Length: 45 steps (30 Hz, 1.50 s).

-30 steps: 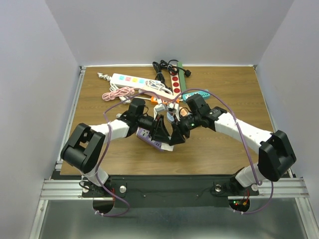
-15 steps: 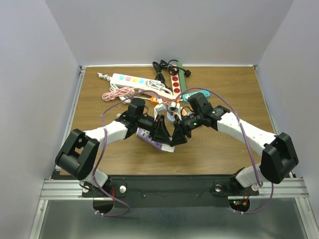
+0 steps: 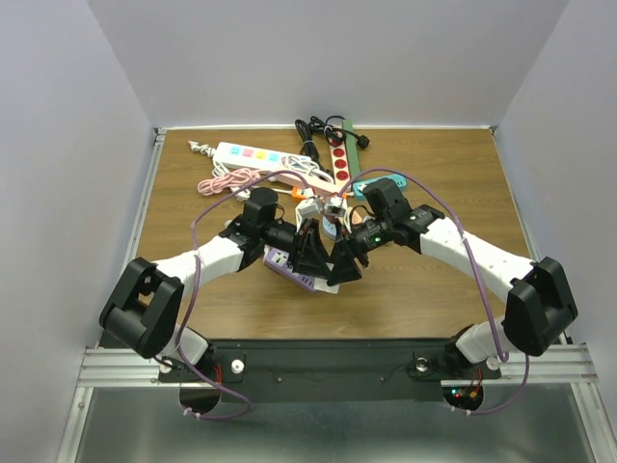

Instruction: Insert the plug

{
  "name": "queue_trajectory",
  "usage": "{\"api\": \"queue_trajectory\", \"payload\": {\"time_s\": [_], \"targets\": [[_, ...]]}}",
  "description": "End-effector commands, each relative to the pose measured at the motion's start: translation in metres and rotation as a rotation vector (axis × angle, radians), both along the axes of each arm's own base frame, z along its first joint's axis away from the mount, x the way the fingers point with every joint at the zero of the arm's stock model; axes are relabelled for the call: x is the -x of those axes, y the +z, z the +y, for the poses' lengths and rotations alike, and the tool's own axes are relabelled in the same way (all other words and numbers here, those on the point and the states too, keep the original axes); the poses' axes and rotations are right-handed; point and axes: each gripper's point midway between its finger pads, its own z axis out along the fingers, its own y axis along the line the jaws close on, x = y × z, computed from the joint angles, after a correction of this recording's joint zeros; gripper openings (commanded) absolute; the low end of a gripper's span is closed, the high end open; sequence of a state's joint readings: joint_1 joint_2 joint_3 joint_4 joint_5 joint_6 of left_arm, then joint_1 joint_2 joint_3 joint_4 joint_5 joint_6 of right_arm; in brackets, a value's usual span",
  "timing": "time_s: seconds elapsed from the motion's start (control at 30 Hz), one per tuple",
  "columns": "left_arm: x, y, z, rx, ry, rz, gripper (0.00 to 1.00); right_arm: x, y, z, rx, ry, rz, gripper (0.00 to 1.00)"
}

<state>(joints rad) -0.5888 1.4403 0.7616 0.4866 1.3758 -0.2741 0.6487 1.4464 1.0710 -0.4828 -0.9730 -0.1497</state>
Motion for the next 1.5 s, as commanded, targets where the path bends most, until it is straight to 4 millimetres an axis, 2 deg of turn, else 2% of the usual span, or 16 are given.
{"api": "queue_trajectory", "payload": {"time_s": [0.0, 0.03, 0.13, 0.3, 0.33, 0.4, 0.47, 0.5, 0.57, 0.8, 1.03, 1.1, 1.17, 1.2, 1.33, 1.47], "targets": [[0.040, 0.049, -0.004, 0.184, -0.218, -0.213, 0.05, -0.004, -0.014, 0.010, 0.045, -0.012, -0.006, 0.68], [0.039, 0.048, -0.004, 0.182, -0.219, -0.209, 0.05, -0.005, -0.014, 0.010, 0.044, -0.014, -0.006, 0.66], [0.038, 0.046, -0.005, 0.176, -0.215, -0.202, 0.05, -0.004, -0.013, 0.010, 0.041, -0.013, -0.009, 0.47], [0.036, 0.048, -0.007, 0.173, -0.208, -0.197, 0.05, 0.002, -0.015, 0.008, 0.045, -0.009, 0.023, 0.47], [0.033, 0.049, -0.009, 0.169, -0.202, -0.192, 0.05, 0.002, -0.014, 0.007, 0.047, -0.018, 0.019, 0.40], [0.026, 0.049, -0.011, 0.160, -0.173, -0.182, 0.13, 0.003, -0.019, 0.002, 0.066, -0.037, 0.012, 0.24], [0.021, 0.049, -0.014, 0.154, -0.144, -0.181, 0.18, 0.005, -0.021, 0.000, 0.075, -0.043, 0.016, 0.17], [0.016, 0.049, -0.014, 0.147, -0.119, -0.176, 0.29, 0.006, -0.024, -0.001, 0.082, -0.048, 0.022, 0.07], [0.009, 0.047, -0.015, 0.139, -0.077, -0.175, 0.39, 0.005, -0.028, -0.004, 0.099, -0.063, 0.023, 0.00], [-0.011, 0.023, -0.008, 0.090, 0.022, -0.131, 0.49, -0.004, -0.048, -0.013, 0.163, -0.118, 0.020, 0.00], [-0.031, -0.013, 0.003, 0.041, 0.161, -0.055, 0.50, -0.013, -0.075, -0.013, 0.169, -0.104, 0.055, 0.00], [-0.031, -0.017, 0.004, 0.039, 0.166, -0.039, 0.51, -0.019, -0.082, -0.009, 0.167, -0.104, 0.055, 0.01], [-0.031, -0.022, 0.003, 0.031, 0.160, -0.025, 0.65, -0.024, -0.081, -0.005, 0.156, -0.101, 0.051, 0.00], [-0.031, -0.022, 0.003, 0.031, 0.159, -0.024, 0.67, -0.028, -0.078, -0.002, 0.140, -0.098, 0.045, 0.00], [-0.030, -0.026, 0.003, 0.032, 0.144, -0.018, 0.69, -0.043, -0.078, 0.001, 0.109, -0.095, 0.045, 0.00], [-0.036, -0.032, 0.002, 0.029, 0.147, -0.011, 0.71, -0.057, -0.090, 0.000, 0.104, -0.106, 0.066, 0.00]]}}
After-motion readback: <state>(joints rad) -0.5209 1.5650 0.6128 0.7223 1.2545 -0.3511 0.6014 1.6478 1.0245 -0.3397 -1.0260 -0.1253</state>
